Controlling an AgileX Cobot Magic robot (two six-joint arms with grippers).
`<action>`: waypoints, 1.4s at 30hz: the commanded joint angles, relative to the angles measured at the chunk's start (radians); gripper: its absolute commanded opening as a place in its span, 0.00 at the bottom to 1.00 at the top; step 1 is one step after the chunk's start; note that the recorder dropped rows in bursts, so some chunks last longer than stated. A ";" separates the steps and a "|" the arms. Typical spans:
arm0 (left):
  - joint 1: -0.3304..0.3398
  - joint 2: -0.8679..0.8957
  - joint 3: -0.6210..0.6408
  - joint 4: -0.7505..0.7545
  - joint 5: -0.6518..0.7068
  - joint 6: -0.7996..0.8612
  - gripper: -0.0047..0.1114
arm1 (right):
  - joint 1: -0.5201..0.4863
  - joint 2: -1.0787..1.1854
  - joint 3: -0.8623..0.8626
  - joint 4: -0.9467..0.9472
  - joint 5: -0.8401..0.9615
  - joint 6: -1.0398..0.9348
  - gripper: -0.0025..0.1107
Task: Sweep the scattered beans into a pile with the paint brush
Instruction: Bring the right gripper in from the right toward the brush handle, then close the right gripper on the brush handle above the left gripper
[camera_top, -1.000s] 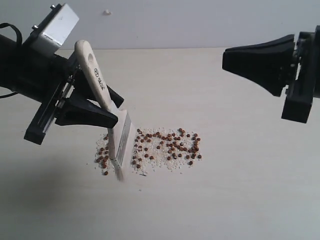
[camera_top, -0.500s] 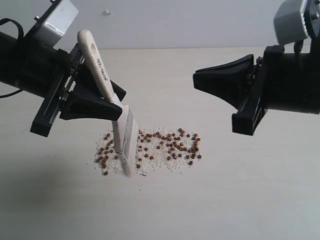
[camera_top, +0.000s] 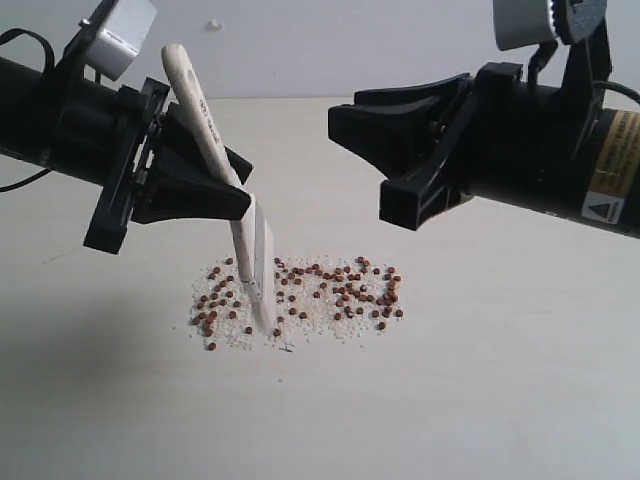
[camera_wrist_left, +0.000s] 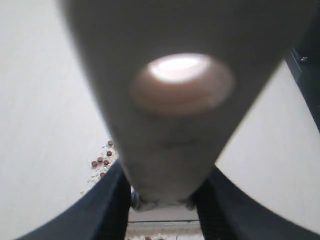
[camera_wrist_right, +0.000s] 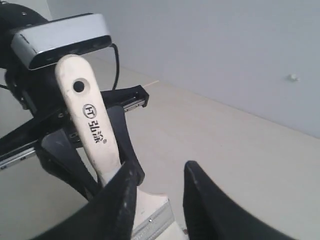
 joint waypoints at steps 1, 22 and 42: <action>0.000 -0.003 0.003 -0.045 -0.010 -0.019 0.04 | 0.076 0.020 -0.006 0.304 0.100 -0.179 0.29; 0.000 -0.003 0.003 -0.086 -0.070 -0.092 0.04 | 0.248 0.132 -0.226 0.390 0.268 -0.226 0.38; 0.000 -0.003 0.003 -0.108 -0.096 -0.114 0.04 | 0.338 0.040 -0.123 1.196 0.237 -0.882 0.25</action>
